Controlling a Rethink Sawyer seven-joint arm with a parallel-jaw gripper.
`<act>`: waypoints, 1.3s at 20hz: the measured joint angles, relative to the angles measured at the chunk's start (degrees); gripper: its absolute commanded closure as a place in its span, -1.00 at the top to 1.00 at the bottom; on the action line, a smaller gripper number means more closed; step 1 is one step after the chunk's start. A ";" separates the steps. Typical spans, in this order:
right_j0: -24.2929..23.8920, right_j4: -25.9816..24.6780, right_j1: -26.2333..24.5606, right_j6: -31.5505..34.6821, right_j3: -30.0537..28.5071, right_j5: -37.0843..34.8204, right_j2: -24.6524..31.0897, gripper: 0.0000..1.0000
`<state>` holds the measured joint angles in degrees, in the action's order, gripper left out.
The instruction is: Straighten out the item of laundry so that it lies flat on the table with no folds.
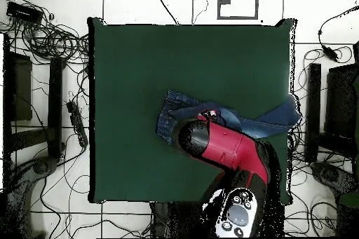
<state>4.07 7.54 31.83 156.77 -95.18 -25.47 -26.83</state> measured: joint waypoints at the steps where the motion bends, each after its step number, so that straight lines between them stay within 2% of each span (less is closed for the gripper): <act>1: -0.12 0.07 0.09 0.00 -0.02 -0.12 0.04 -1.00; 8: -3.05 2.93 1.91 0.00 -0.02 -1.49 -0.02 -1.00; 13: -3.24 5.54 2.24 0.01 -0.02 -1.49 -0.02 -1.00; 14: -3.15 6.03 2.25 0.01 -0.02 -1.49 -0.02 1.00; 21: -2.25 9.60 2.11 0.01 -0.02 -1.49 -0.02 1.00; 26: -0.87 14.18 1.48 0.22 0.00 -1.49 -0.02 1.00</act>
<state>3.20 21.72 33.31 156.98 -95.18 -26.96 -26.85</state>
